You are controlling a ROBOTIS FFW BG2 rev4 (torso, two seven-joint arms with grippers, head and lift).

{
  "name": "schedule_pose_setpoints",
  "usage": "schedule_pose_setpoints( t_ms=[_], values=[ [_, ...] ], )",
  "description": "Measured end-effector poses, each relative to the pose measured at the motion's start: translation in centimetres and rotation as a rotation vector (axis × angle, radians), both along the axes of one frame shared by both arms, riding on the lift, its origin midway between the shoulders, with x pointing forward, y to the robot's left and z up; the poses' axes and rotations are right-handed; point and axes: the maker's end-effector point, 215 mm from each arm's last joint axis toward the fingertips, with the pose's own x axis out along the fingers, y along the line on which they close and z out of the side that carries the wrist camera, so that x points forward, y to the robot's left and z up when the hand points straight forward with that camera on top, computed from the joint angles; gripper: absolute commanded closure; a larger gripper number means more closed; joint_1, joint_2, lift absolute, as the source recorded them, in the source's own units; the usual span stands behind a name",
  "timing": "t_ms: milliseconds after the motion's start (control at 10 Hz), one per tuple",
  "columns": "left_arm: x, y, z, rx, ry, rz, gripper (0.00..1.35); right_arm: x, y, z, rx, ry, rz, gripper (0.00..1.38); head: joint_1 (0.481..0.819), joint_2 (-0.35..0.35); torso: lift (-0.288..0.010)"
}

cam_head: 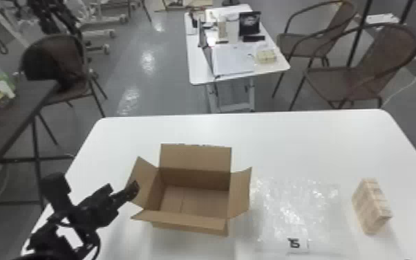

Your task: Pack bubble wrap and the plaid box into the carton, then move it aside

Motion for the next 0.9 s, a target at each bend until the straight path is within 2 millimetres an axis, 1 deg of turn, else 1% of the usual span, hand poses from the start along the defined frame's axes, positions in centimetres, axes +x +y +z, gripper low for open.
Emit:
schedule_pose_setpoints(
  t_ms=[100,200,300,400,500,700,900],
  values=[
    [0.3,0.1,-0.6,-0.018,0.007,0.002,0.41,0.1,0.1,0.0,0.003,0.001,0.000,0.10,0.695,0.173,-0.027],
    [0.5,0.0,-1.3,-0.044,0.013,0.003,0.64,0.2,0.1,-0.1,0.005,0.002,0.001,0.10,0.695,0.173,-0.027],
    [0.6,-0.3,-1.9,-0.071,0.014,-0.010,0.91,0.2,0.2,-0.1,0.005,0.002,0.002,0.10,0.695,0.169,-0.027],
    [1.1,-0.7,-1.8,-0.084,-0.008,-0.031,1.18,0.3,0.3,-0.1,0.003,0.004,0.005,0.10,0.695,0.165,-0.027],
    [1.7,-0.6,-1.2,-0.061,-0.047,-0.031,1.21,0.4,0.4,-0.1,0.002,0.005,0.007,0.10,0.695,0.163,-0.027],
    [2.5,-0.1,0.4,0.017,-0.116,-0.021,1.21,0.4,0.4,0.0,0.003,0.005,0.007,0.10,0.695,0.169,-0.027],
    [2.4,-0.6,0.7,0.020,-0.137,-0.013,1.21,0.7,0.6,-0.1,-0.006,0.040,0.018,0.10,0.695,0.166,-0.027]
  ],
)
